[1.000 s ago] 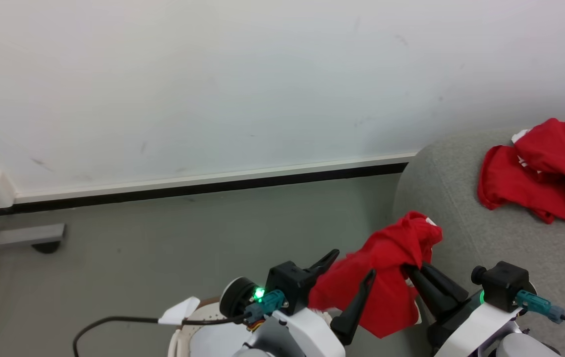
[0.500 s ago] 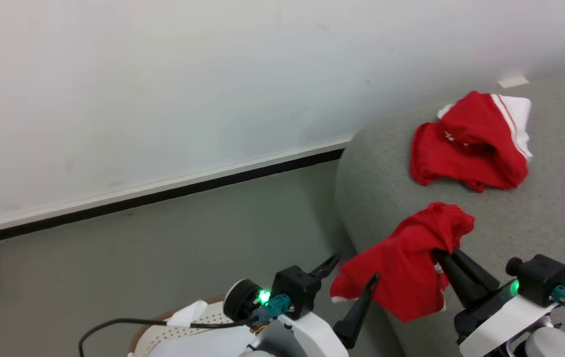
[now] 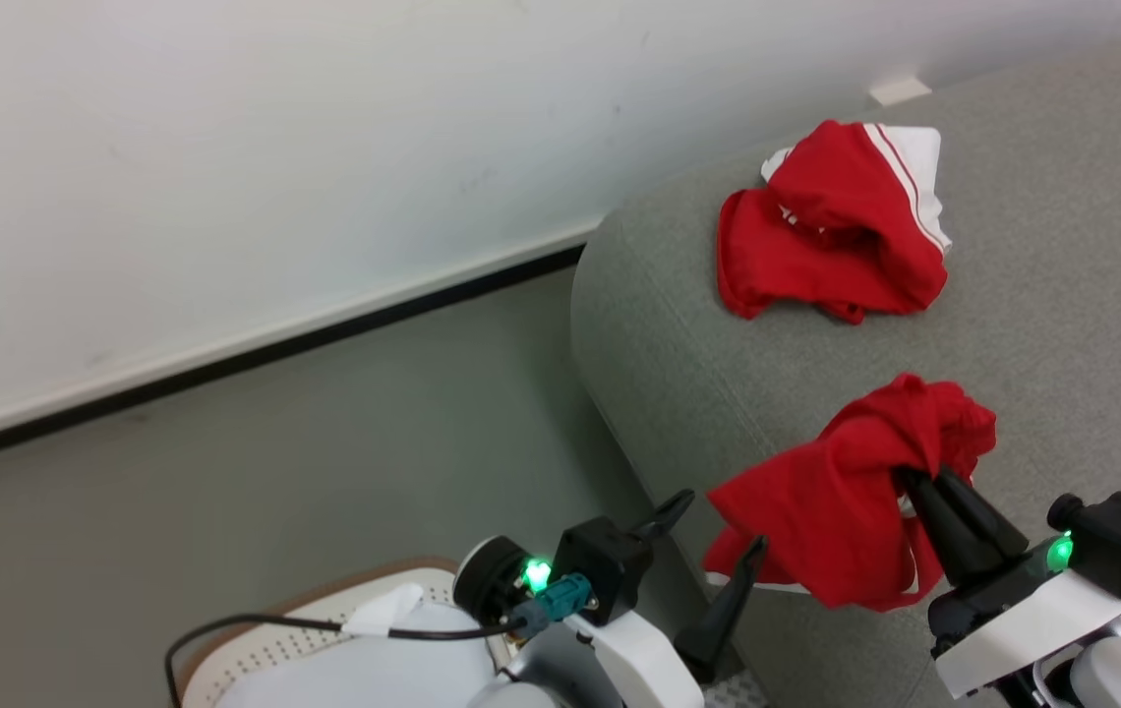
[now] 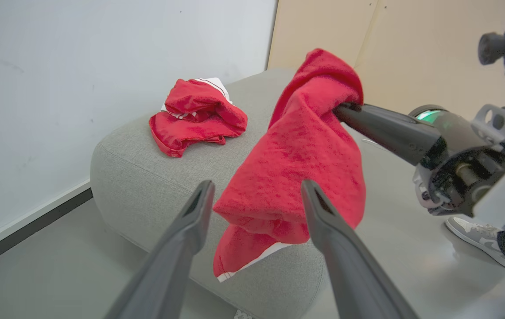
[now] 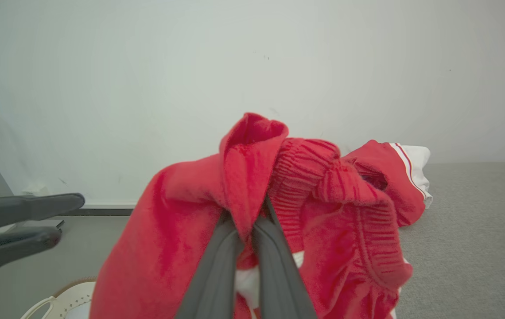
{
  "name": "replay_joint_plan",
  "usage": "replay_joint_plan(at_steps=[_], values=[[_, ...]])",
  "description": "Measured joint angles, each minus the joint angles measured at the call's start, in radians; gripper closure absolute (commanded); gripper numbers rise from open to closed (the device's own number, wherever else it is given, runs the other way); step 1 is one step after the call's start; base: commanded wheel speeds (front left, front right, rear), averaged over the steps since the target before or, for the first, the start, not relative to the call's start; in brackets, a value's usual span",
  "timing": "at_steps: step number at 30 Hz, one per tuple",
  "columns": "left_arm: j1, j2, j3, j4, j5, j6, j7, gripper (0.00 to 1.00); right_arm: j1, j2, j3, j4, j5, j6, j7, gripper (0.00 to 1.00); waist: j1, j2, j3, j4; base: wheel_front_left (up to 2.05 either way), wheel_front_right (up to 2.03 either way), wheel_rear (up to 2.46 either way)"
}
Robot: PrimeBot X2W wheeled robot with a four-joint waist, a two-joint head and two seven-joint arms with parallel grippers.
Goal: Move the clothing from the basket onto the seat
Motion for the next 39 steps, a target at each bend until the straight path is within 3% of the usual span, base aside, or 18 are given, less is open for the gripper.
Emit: replay_joint_plan(at_steps=[9, 14, 24, 25, 26, 29, 30, 31, 35, 39], values=[[-0.098, 0.062, -0.013, -0.052, 0.053, -0.032, 0.051, 0.00, -0.177, 0.036, -0.150, 0.029, -0.010, 0.000, 0.000, 1.00, 0.0001, 0.0000, 0.170, 0.015, 0.00, 0.00, 0.00], [-0.189, 0.090, -0.012, -0.099, 0.094, -0.052, 0.079, 0.00, -0.348, 0.004, -0.268, 0.101, 0.002, 0.000, 0.000, 1.00, 0.0002, 0.0000, 0.293, 0.040, 0.00, 0.00, 0.00], [-0.307, 0.138, 0.012, -0.174, 0.153, -0.071, 0.063, 0.00, -0.662, -0.013, -0.675, 0.488, -0.060, 0.000, -0.002, 1.00, 0.0005, -0.0001, 0.530, 0.104, 0.00, 0.00, 0.00], [-0.307, 0.138, 0.012, -0.174, 0.153, -0.071, 0.063, 0.00, -0.662, -0.013, -0.675, 0.488, -0.060, 0.000, -0.002, 1.00, 0.0005, -0.0001, 0.530, 0.104, 0.00, 0.00, 0.00], [-0.306, 0.143, 0.010, -0.179, 0.155, -0.071, 0.060, 0.00, -0.688, -0.014, -0.777, 0.587, -0.120, 0.000, -0.002, 1.00, 0.0005, -0.0001, 0.557, 0.126, 0.00, 0.00, 0.00], [-0.304, 0.154, 0.009, -0.188, 0.155, -0.071, 0.051, 0.00, -0.701, 0.007, -0.910, 0.693, -0.228, 0.000, -0.002, 1.00, 0.0004, -0.0001, 0.580, 0.157, 0.00, 0.00, 0.00], [-0.302, 0.157, 0.011, -0.188, 0.155, -0.066, 0.047, 0.00, -0.700, 0.024, -0.947, 0.707, -0.263, 0.000, -0.002, 0.66, 0.0005, -0.0001, 0.585, 0.164, 0.00, 0.00, 0.00], [-0.300, 0.161, 0.012, -0.188, 0.155, -0.062, 0.045, 0.00, -0.697, 0.046, -0.989, 0.716, -0.295, 0.000, -0.002, 0.00, 0.0005, -0.0001, 0.588, 0.170, 0.00, 0.00, 0.00], [-0.282, 0.173, 0.022, -0.184, 0.150, -0.052, 0.031, 0.00, -0.666, 0.115, -1.108, 0.705, -0.398, 0.000, -0.002, 0.00, 0.0004, -0.0001, 0.567, 0.168, 0.00, 0.00, 0.00], [-0.242, 0.173, 0.051, -0.173, 0.102, -0.038, -0.004, 0.00, -0.607, 0.195, -1.145, 0.608, -0.440, 0.000, -0.002, 0.00, 0.0002, -0.0002, 0.524, 0.156, 0.00, 0.00, 0.00]])
